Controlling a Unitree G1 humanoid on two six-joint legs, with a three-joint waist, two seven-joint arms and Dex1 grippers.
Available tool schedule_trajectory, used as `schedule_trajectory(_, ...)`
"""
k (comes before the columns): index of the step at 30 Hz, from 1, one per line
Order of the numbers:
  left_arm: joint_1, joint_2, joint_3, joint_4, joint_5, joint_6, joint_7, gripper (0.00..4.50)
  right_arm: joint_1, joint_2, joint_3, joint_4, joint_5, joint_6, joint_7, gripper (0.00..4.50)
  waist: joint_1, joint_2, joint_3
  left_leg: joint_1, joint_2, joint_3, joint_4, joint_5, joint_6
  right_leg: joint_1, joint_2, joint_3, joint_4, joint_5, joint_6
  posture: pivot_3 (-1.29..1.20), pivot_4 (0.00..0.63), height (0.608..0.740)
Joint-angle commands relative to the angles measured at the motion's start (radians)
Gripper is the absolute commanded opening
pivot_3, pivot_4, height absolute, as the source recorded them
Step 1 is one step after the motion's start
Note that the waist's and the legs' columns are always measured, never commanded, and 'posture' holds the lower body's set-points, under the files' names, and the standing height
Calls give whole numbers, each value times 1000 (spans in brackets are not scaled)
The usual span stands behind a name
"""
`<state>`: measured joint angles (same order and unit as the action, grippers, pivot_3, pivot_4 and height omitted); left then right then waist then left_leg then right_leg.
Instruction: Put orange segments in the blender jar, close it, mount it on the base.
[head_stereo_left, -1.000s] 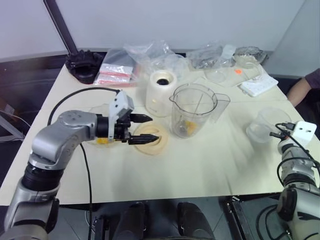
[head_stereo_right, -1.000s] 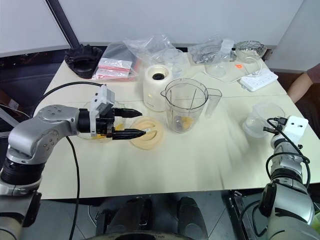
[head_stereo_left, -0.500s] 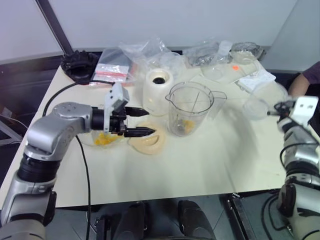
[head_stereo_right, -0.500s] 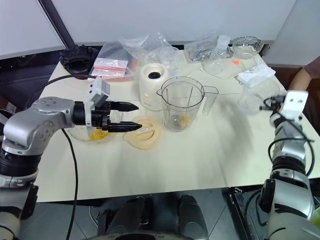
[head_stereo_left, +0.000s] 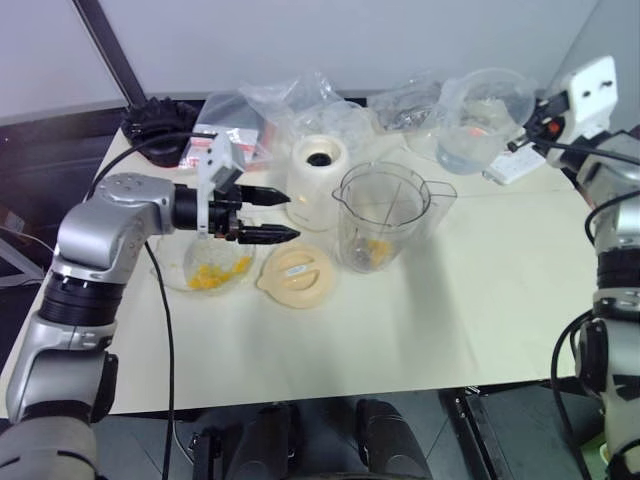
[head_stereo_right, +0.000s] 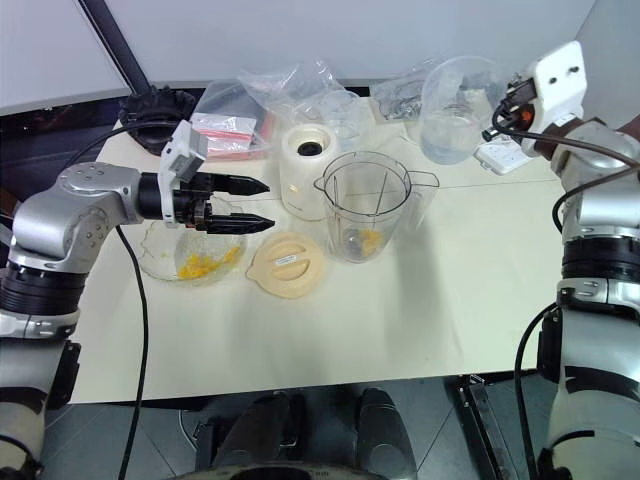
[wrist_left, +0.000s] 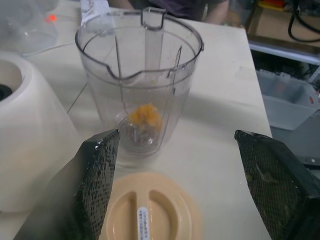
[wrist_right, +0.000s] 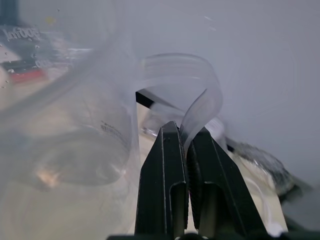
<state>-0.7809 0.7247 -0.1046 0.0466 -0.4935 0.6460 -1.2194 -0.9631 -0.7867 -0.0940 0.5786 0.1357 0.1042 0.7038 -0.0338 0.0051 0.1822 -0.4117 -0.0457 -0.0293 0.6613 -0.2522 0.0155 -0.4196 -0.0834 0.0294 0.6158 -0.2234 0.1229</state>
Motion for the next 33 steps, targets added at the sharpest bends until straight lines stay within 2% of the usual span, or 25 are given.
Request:
schedule_trajectory(1, -28, 5, 8, 4, 18, -36, -19, 3831, -72, -9, 15, 13, -29, -64, 34, 11, 0, 0, 0, 0, 0, 0, 0, 0, 0, 0, 0, 0, 0, 0, 0, 0, 150, 740)
schedule_trajectory(8, -12, -8, 11, -14, 25, -36, -15, 3831, -114, -10, 104, 87, -147, -166, 37, 11, -3, 0, 0, 0, 0, 0, 0, 0, 0, -1, 0, 0, 1, 0, 0, 0, 150, 740)
schedule_trajectory(33, 10, -11, 19, -30, 24, -28, -15, 3831, -177, 31, 158, 123, -282, -358, -5, 11, -8, 0, 0, -1, 0, 1, -1, 1, -1, -4, 0, 2, 3, 0, 0, 0, 150, 740)
